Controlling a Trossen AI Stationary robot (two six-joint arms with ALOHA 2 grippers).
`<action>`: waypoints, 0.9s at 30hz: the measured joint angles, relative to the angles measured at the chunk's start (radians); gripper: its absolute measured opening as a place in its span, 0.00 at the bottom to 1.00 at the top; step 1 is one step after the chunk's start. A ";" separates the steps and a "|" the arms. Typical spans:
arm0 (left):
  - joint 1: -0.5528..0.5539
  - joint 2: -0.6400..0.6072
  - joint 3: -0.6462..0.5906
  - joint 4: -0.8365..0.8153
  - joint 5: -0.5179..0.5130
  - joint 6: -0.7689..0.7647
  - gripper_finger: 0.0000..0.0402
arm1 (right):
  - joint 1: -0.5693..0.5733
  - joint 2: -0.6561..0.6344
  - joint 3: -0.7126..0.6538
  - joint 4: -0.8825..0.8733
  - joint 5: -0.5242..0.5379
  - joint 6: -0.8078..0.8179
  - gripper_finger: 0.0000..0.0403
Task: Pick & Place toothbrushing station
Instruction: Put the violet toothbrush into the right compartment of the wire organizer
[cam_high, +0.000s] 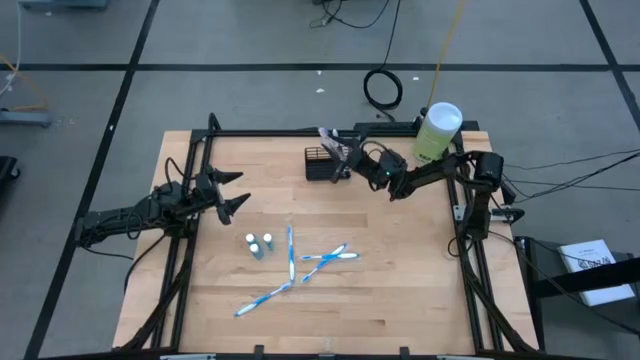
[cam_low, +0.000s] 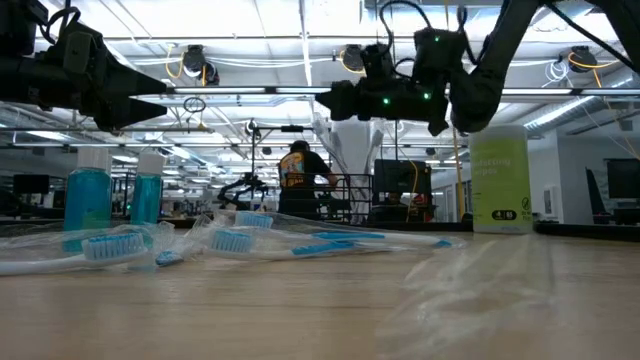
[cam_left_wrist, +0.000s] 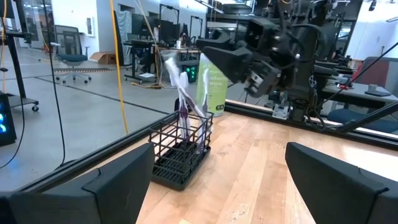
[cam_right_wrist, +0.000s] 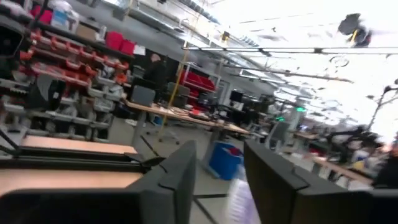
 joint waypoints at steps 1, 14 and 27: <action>0.000 0.000 0.000 0.000 0.000 0.000 0.91 | 0.016 -0.008 0.000 -0.004 0.041 -0.031 0.37; 0.000 0.000 0.000 0.000 0.000 0.000 0.91 | 0.100 -0.205 0.204 -0.772 0.196 0.031 0.42; 0.000 0.000 0.000 0.000 0.000 0.000 0.91 | -0.121 -0.148 0.751 -1.611 -0.164 0.205 0.44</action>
